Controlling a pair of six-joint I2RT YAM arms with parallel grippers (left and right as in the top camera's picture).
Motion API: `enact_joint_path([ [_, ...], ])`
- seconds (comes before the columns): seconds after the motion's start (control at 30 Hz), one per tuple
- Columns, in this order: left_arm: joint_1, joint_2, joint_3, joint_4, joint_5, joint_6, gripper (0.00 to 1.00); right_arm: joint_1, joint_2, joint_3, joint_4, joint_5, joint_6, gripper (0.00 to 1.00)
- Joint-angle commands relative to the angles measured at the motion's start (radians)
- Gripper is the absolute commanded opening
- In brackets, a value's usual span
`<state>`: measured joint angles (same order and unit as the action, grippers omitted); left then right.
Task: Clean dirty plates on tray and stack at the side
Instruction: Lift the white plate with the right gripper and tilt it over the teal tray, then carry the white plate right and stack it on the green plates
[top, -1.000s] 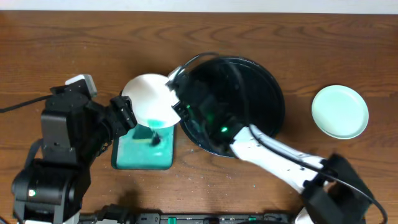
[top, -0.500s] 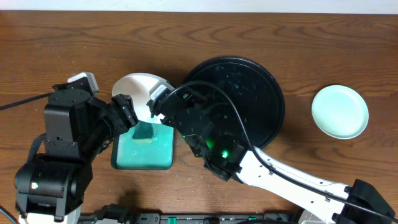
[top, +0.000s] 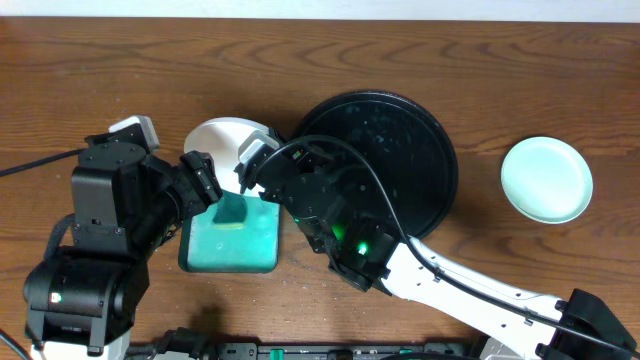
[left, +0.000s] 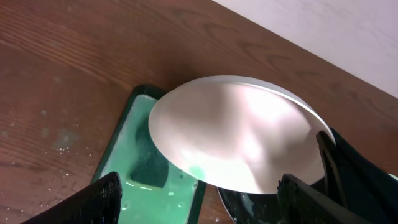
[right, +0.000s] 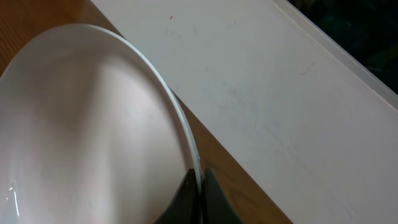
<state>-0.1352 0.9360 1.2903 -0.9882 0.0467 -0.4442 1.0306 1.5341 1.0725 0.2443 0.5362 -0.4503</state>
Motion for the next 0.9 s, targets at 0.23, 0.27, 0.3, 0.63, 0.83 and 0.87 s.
enact_joint_path([
  [0.23,0.003,0.004,0.016,-0.002,-0.002,0.006,0.8,-0.022,-0.026,0.012,-0.002,0.016,0.039,0.01],
  [0.27,0.003,0.004,0.016,-0.002,-0.002,0.006,0.8,-0.025,-0.025,0.012,-0.007,0.016,0.059,0.01],
  [0.3,0.003,0.004,0.016,-0.002,-0.002,0.006,0.81,-0.043,-0.018,0.012,-0.033,0.008,0.15,0.01],
  [0.63,0.003,0.004,0.016,-0.002,-0.002,0.006,0.8,-0.248,-0.061,0.012,-0.282,-0.359,0.644,0.01],
  [0.83,0.003,0.004,0.016,-0.002,-0.002,0.006,0.8,-0.614,-0.228,0.012,-0.557,-0.43,0.862,0.01],
  [0.87,0.003,0.004,0.016,-0.002,-0.002,0.006,0.8,-0.732,-0.251,0.012,-0.619,-0.473,0.901,0.01],
])
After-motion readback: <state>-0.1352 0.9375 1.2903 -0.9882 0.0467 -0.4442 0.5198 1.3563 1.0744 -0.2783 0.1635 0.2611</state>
